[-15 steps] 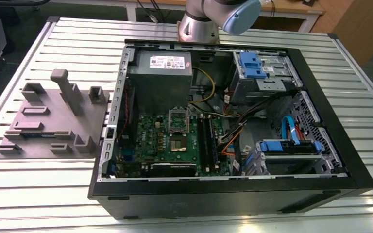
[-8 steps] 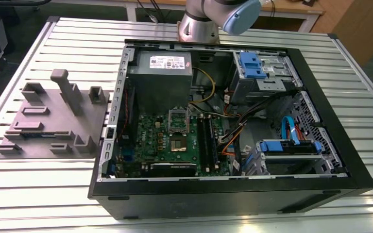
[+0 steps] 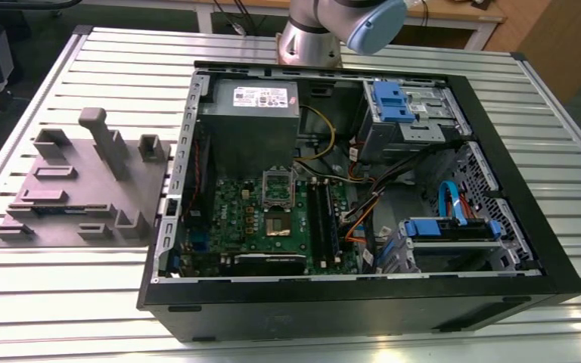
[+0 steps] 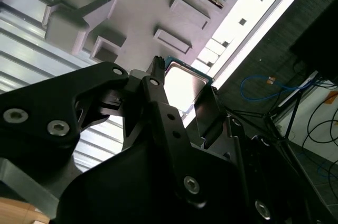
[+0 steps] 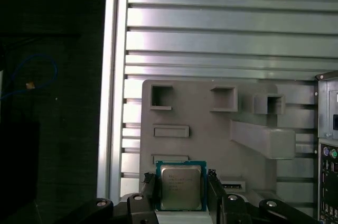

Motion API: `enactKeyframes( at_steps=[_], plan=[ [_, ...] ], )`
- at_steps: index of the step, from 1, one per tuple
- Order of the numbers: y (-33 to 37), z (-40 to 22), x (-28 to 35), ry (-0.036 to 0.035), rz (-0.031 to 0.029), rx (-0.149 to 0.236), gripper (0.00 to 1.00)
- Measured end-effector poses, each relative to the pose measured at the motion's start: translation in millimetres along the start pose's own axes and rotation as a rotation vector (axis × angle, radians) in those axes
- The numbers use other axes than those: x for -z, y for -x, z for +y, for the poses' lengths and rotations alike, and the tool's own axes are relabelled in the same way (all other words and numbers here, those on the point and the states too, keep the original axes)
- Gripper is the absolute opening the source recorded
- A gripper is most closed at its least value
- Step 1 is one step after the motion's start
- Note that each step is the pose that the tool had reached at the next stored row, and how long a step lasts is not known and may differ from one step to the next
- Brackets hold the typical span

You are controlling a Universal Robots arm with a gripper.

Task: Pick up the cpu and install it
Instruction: 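Pick up the cpu and move it towards the insertion slot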

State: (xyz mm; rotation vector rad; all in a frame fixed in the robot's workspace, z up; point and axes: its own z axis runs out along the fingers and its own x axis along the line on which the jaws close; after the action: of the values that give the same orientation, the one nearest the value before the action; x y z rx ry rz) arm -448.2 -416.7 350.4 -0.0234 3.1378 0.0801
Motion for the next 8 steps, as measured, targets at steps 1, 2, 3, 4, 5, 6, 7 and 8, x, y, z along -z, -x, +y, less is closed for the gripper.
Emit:
enactKeyframes(
  at_steps=[1, 2, 3, 4, 5, 6, 7, 8],
  plan=[
    [0.0, 0.0, 0.0, 0.0, 0.0, 0.0, 0.47],
    [0.0, 0.0, 0.0, 0.0, 0.0, 0.0, 0.47],
    [0.0, 0.0, 0.0, 0.0, 0.0, 0.0, 0.47],
    [0.0, 0.0, 0.0, 0.0, 0.0, 0.0, 0.47],
    [0.1, 0.0, 0.0, 0.0, 0.0, 0.0, 0.47],
    [0.1, 0.0, 0.2, 0.0, 0.0, 0.0, 0.47],
    [0.1, 0.1, 1.1, -0.0002, 0.0002, 0.0, 0.47],
    [0.2, 0.1, 2.5, -0.0002, 0.0003, 0.0, 0.47]
  ],
)
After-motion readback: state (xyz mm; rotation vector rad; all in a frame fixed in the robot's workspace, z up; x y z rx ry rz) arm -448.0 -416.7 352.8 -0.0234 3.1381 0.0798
